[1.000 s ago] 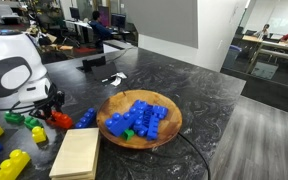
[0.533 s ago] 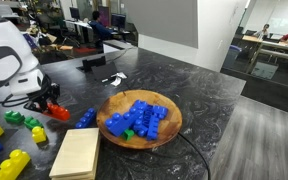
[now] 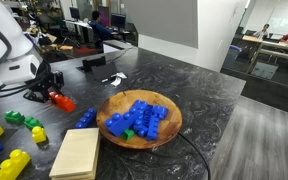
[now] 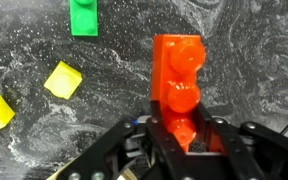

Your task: Take the orange legos and put them on the wooden boards

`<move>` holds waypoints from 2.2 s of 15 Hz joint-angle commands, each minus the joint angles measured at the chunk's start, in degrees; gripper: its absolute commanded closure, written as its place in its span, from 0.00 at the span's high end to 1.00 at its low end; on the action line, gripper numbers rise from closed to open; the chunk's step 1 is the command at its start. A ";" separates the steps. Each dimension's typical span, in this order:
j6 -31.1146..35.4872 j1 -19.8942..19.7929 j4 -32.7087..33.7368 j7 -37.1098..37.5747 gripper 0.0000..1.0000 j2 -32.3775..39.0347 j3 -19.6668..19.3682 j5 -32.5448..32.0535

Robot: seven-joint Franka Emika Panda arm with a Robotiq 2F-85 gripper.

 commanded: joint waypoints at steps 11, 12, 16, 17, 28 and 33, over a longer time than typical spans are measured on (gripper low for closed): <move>-17.21 -8.25 -18.02 9.79 0.10 -25.29 -2.99 8.78; -18.13 -9.21 -18.61 10.67 0.10 -26.90 -2.97 8.49; -17.18 -12.63 -19.07 13.32 0.10 -28.91 -1.77 7.12; -15.87 -13.20 -18.95 14.13 0.10 -28.24 -1.34 6.86; -6.68 -16.02 -16.86 23.02 0.10 -16.03 -0.83 3.09; -5.45 -16.23 -15.57 26.17 0.10 -13.90 -0.79 0.90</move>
